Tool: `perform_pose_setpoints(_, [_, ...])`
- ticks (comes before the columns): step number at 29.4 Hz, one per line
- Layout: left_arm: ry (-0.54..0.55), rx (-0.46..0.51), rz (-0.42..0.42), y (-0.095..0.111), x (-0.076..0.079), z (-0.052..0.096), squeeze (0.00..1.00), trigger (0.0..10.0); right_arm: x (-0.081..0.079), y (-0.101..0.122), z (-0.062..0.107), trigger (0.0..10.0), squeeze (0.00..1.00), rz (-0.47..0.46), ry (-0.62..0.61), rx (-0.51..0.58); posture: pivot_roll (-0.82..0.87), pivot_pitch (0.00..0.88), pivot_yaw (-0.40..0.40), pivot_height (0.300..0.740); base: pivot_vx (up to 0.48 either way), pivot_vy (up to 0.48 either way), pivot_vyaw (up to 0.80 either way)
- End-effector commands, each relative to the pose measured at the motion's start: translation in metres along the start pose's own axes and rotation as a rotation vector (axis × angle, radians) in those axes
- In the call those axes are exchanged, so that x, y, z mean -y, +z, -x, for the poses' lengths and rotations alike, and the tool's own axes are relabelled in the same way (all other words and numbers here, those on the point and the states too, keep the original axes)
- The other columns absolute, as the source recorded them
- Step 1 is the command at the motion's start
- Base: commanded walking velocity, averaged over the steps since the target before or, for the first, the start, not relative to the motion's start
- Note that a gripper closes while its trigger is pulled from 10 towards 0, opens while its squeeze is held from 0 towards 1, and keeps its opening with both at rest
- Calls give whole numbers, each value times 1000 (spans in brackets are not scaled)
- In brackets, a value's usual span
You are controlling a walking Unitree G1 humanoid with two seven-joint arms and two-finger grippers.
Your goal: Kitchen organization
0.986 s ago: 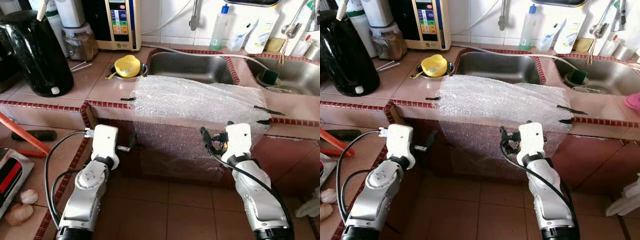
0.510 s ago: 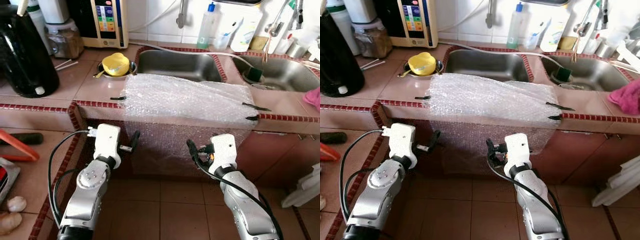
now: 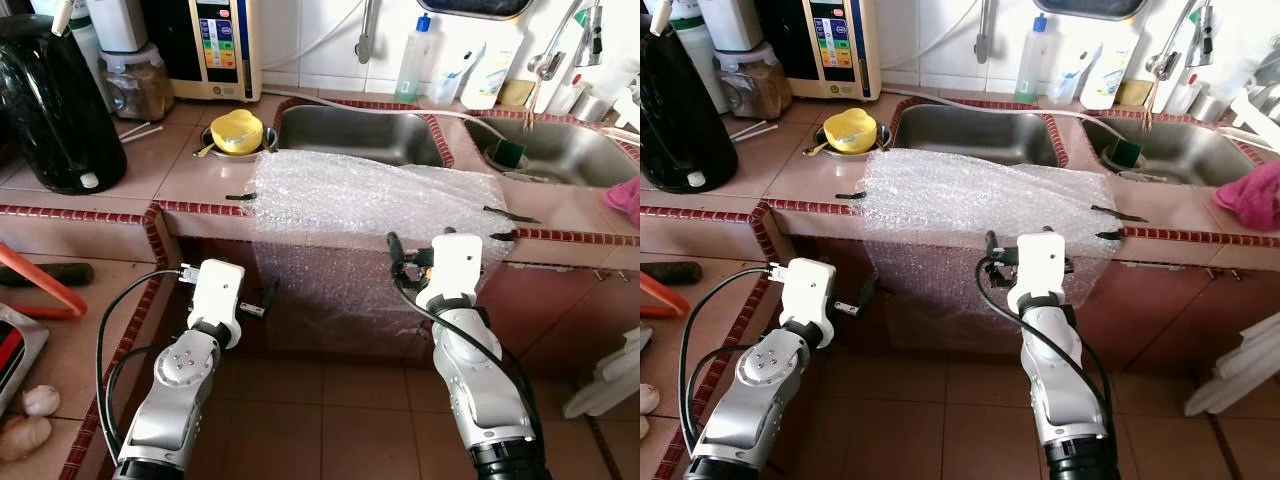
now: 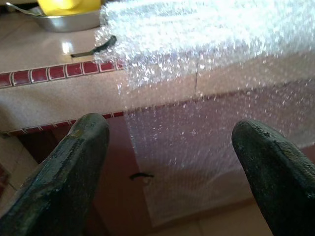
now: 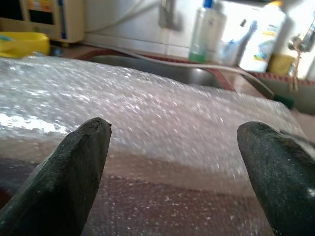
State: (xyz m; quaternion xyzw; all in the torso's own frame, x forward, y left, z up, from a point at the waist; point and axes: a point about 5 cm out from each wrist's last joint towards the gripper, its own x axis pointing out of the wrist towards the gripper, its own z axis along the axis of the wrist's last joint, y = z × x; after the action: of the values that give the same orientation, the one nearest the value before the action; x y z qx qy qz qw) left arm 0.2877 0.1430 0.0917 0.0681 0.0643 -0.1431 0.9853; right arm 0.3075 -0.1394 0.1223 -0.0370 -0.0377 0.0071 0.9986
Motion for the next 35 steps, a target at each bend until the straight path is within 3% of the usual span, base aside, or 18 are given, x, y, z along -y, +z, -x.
perform_pose_setpoints(1, [-34, 4, -22, 4, 1, -5, 0, 10000, 14, -8, 2, 10000, 0, 15, -62, -17, 106, 0, 48, 740, 0, 0, 0])
perform_pose_setpoints(6, [-79, 8, -43, 10, 6, -12, 0, 10000, 25, -17, 6, 10000, 0, 6, -151, -29, 100, 0, 101, 740, 0, 0, 0])
perform_pose_setpoints(10, [-90, 9, -47, 12, 8, -14, 0, 10000, 24, -20, 7, 10000, 0, 0, -165, -28, 103, 0, 119, 740, 0, 0, 0])
perform_pose_setpoints(13, [-98, 4, -47, 10, 8, -15, 0, 10000, 20, -21, 6, 10000, 0, 4, -161, -26, 103, 0, 97, 740, 0, 0, 0])
perform_pose_setpoints(16, [-114, 8, -76, 8, 9, -17, 0, 10000, 18, -23, 4, 10000, 0, 38, -143, -47, 85, 0, -3, 740, 0, 0, 0])
perform_pose_setpoints(18, [-114, 6, -80, 6, 9, -18, 0, 10000, 18, -23, 4, 10000, 0, 45, -142, -52, 77, 0, -14, 740, 0, 0, 0])
perform_pose_setpoints(25, [-119, 2, -60, 4, 10, -23, 0, 10000, 20, -28, 4, 10000, 0, 67, -135, -60, 48, 0, 0, 740, 0, 0, 0])
perform_pose_setpoints(28, [-111, -2, -29, 3, 10, -26, 0, 10000, 21, -27, 3, 10000, 0, 78, -138, -51, 12, 0, 44, 740, 0, 0, 0])
perform_pose_setpoints(35, [-131, -10, 27, -3, 26, -31, 0, 10000, 44, -25, 11, 10000, 0, 117, -190, -40, -72, 0, 59, 740, 0, 0, 0])
